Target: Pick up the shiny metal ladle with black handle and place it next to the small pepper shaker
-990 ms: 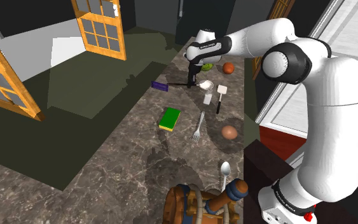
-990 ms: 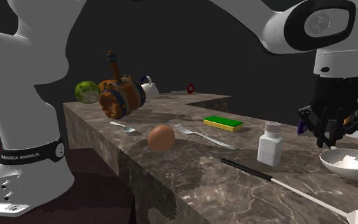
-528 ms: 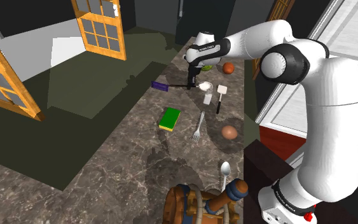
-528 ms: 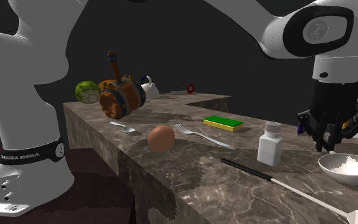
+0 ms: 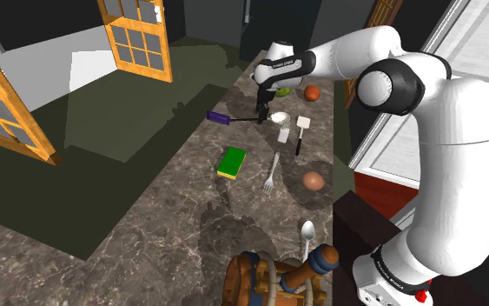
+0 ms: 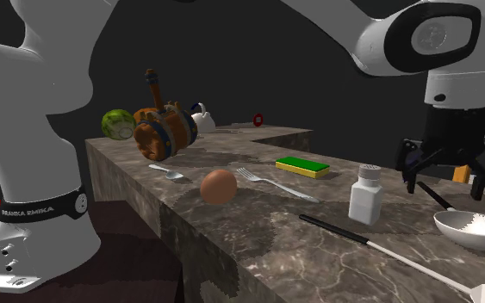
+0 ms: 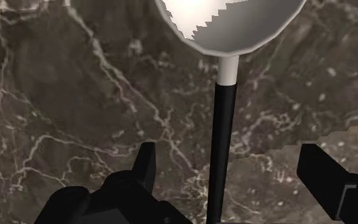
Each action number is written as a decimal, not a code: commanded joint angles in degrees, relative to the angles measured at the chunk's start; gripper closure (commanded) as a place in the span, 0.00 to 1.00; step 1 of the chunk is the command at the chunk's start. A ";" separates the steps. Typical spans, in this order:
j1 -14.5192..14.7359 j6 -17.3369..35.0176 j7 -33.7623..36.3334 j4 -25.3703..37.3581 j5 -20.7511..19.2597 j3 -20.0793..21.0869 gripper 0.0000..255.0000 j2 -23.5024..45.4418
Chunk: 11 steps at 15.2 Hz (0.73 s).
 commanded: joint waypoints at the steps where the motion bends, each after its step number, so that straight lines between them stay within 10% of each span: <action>1: -0.01 -1.86 0.14 0.01 -0.12 -0.10 0.00 -1.86; 11: -0.12 -4.18 0.22 0.41 -0.26 -0.21 0.00 -3.77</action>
